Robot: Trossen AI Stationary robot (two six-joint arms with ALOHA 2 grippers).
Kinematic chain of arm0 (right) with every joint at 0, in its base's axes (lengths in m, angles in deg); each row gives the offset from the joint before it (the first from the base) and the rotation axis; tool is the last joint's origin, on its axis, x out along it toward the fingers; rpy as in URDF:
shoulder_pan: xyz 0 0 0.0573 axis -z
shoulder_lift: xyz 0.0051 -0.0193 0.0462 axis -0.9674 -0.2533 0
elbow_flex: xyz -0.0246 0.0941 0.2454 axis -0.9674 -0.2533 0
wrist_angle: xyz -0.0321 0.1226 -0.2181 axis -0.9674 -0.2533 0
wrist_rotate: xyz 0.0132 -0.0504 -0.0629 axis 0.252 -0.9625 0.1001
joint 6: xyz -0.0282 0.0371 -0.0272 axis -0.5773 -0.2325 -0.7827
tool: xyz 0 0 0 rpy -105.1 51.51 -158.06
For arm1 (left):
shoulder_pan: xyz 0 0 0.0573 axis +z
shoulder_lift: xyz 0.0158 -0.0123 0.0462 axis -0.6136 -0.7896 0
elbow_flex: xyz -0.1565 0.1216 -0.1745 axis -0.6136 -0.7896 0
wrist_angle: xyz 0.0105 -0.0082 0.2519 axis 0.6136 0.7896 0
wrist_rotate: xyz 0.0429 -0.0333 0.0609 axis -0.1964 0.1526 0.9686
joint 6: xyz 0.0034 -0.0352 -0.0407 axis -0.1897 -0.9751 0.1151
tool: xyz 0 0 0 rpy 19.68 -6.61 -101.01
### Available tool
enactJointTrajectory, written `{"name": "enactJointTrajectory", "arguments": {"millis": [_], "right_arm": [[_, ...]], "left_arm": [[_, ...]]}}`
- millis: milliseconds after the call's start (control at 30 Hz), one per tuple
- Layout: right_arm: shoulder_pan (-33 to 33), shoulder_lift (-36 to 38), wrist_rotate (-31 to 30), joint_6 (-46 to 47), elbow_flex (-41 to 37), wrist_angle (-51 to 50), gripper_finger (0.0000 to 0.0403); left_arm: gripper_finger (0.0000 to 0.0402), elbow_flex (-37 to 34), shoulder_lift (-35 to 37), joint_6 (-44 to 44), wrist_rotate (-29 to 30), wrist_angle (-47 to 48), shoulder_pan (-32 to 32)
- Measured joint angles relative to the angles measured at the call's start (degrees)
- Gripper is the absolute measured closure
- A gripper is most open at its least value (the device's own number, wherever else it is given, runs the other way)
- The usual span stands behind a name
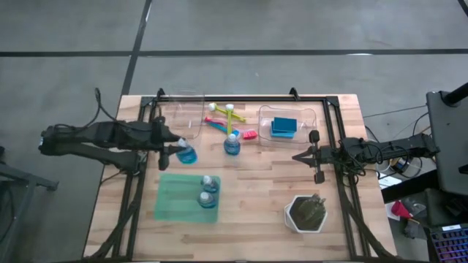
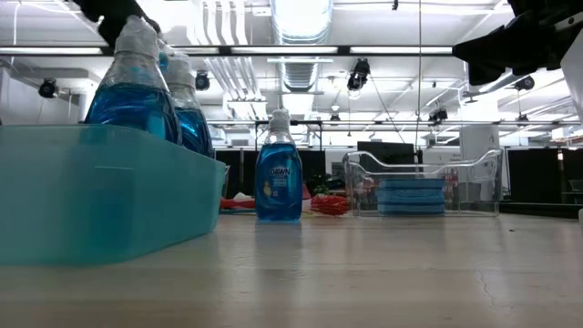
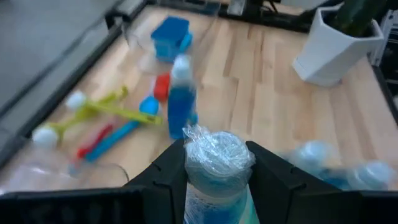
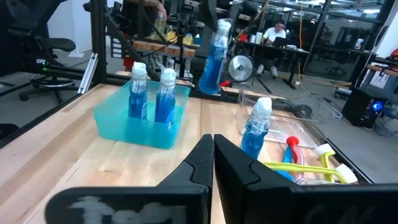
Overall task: Pick & Place Kitchen Sink Supplies
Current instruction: Put the blue dishwashing liquid bottle into the green bin
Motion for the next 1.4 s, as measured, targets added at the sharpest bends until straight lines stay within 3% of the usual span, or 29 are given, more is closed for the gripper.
{"name": "enactJointTrajectory", "arguments": {"millis": [267,433,667,933,1200,1400], "right_arm": [[0.0,0.02,0.0,-0.02,0.0,0.0,0.0394],[0.01,0.02,0.0,-0.04,0.0,0.0,0.0394],[0.01,0.02,0.0,0.08,0.0,0.0,0.0394],[0.02,0.02,0.0,0.0,0.0,0.0,0.0394],[0.02,0.02,0.0,-0.03,0.0,0.0,0.0394],[0.02,0.02,0.0,0.0,0.0,0.0,0.0394]], "left_arm": [[0.0271,-0.03,1.14,-5.12,-12.43,3.6,-4.09],[0.0271,-0.08,-0.52,-9.75,-13.98,3.67,-8.58],[0.0271,-4.09,-4.79,-16.56,-10.74,2.07,-16.97],[0.0271,-6.61,-8.69,-20.2,-6.35,-7.62,-26.77],[0.0271,-6.7,-11.34,-21.52,7.3,-11.49,-33.67],[0.0271,-6.7,-14.09,-23.92,7.19,-15.13,-36.74]]}}
